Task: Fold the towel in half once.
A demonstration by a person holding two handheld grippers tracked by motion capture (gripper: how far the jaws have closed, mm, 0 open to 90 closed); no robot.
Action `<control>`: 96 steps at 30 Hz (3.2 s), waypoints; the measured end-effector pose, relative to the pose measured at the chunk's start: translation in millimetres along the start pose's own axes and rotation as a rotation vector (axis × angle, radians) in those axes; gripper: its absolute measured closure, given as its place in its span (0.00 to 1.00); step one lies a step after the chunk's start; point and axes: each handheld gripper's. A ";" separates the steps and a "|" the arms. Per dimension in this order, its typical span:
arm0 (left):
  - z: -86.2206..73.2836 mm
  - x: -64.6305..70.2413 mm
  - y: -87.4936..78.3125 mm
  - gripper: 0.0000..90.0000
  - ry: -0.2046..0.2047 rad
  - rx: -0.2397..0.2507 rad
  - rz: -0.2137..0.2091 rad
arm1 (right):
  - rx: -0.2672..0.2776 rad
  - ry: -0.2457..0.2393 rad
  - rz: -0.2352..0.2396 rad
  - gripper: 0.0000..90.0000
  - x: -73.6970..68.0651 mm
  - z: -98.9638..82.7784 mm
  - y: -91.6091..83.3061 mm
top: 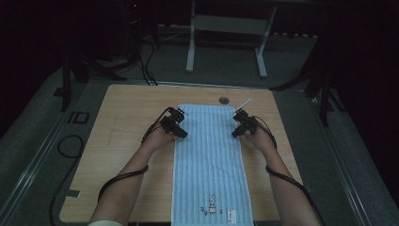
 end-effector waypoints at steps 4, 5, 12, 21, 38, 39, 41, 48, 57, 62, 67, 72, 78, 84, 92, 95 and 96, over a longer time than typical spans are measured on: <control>-0.9 2.2 4.2 0.55 0.039 -0.035 0.011 | -0.011 0.007 0.013 0.81 -2.1 1.3 0.2; -4.3 3.0 6.3 0.62 0.043 -0.047 0.013 | -0.015 0.005 0.018 0.88 -2.2 1.0 -0.3; -9.9 4.9 4.0 0.93 0.027 -0.011 -0.032 | -0.020 -0.016 0.011 0.96 -6.7 1.1 -0.5; 1.0 11.5 -21.9 0.97 -0.003 0.053 -0.018 | 0.029 -0.014 0.018 0.97 -8.9 3.6 -21.2; -35.4 62.2 -109.9 0.96 0.080 0.134 -0.085 | 0.186 -0.102 0.143 0.97 -56.7 -46.7 -109.4; -46.8 69.9 -115.3 0.95 0.072 0.136 -0.109 | 0.180 -0.110 0.153 0.97 -61.2 -54.5 -109.9; -59.9 79.3 -116.8 0.95 0.083 0.120 -0.125 | 0.177 -0.106 0.177 0.97 -67.5 -69.4 -108.9; -94.2 100.9 -108.0 0.92 0.109 0.057 -0.153 | 0.137 -0.086 0.214 0.97 -78.9 -101.6 -96.2; -105.9 97.4 -82.4 0.93 0.083 0.011 -0.180 | 0.088 -0.084 0.197 0.96 -86.0 -117.3 -76.9; -93.2 93.3 -69.4 0.93 0.081 0.018 -0.180 | 0.084 -0.073 0.172 0.96 -78.2 -118.0 -77.4; -75.1 93.7 -53.9 0.92 0.093 0.011 -0.180 | 0.075 -0.023 0.159 0.96 -59.8 -121.2 -79.6; -74.4 98.3 -54.9 0.90 0.108 -0.004 -0.177 | 0.068 -0.037 0.147 0.95 -61.1 -121.5 -80.5; -74.8 94.4 -65.9 0.83 0.069 -0.018 -0.212 | 0.065 -0.052 0.159 0.90 -62.2 -116.3 -87.2; -56.7 75.4 -91.6 0.59 0.047 0.007 -0.169 | 0.110 -0.058 0.152 0.76 -51.8 -101.0 -111.8; -33.3 46.0 -82.0 0.53 0.021 0.023 -0.114 | 0.113 -0.035 0.112 0.73 -26.5 -68.5 -107.0; -16.5 35.1 -63.1 0.53 0.015 0.028 -0.082 | 0.098 -0.012 0.101 0.71 -14.4 -47.1 -92.4; -12.4 32.3 -57.8 0.53 -0.005 0.024 -0.084 | 0.091 0.000 0.118 0.71 -11.0 -42.0 -87.4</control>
Point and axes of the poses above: each handheld gripper's, and its own axes: y roughly forward along the jaws, z roughly out of its top, x roughly to its right, and after that the axes turned 15 degrees about x, right-handed
